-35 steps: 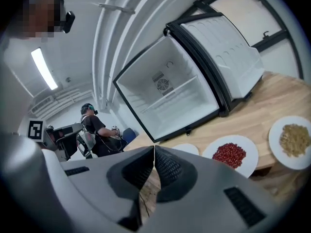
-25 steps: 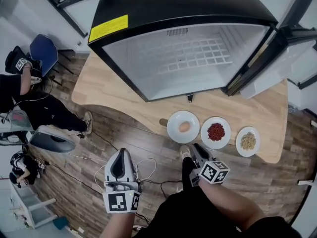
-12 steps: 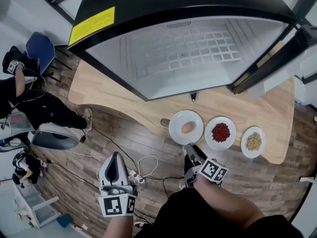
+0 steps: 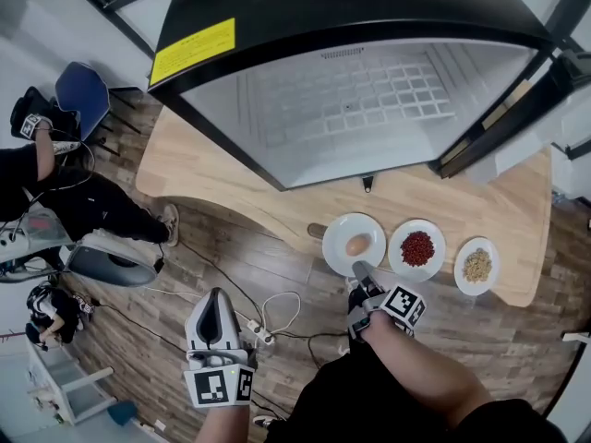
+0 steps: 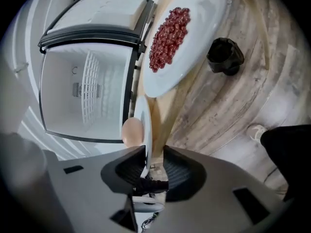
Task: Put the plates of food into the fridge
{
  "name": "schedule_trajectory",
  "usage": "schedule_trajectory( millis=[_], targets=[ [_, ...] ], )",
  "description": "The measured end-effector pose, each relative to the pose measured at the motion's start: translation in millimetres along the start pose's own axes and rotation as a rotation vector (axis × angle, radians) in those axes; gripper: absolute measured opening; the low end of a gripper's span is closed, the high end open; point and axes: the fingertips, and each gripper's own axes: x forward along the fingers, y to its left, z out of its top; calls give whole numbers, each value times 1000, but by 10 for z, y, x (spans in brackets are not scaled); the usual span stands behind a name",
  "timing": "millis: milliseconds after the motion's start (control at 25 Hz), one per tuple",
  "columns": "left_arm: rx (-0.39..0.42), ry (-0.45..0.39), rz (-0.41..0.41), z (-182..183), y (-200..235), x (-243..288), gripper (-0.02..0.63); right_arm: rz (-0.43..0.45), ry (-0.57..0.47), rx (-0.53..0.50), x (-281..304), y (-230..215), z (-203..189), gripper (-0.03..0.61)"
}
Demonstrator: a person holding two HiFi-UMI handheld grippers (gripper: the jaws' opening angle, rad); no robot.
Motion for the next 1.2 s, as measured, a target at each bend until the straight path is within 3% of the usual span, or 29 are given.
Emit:
schedule_trajectory(
  millis=[80, 120, 200, 480, 800, 1200],
  targets=[
    [-12, -7, 11, 9, 42, -33, 5, 21, 1, -13, -69, 28, -36, 102],
    [-16, -10, 12, 13, 48, -43, 5, 31, 2, -24, -104, 51, -42, 51],
    [-15, -20, 7, 36, 38, -64, 5, 49, 15, -53, -166, 115, -63, 35],
    [-9, -62, -21, 207, -65, -85, 5, 86, 23, -116, -351, 468, 17, 34],
    [3, -123, -45, 569, -189, -8, 5, 188, 45, -134, -449, 1126, 180, 34],
    [14, -158, -11, 993, -171, 253, 5, 251, 91, -150, -383, 1742, 405, 34]
  ],
)
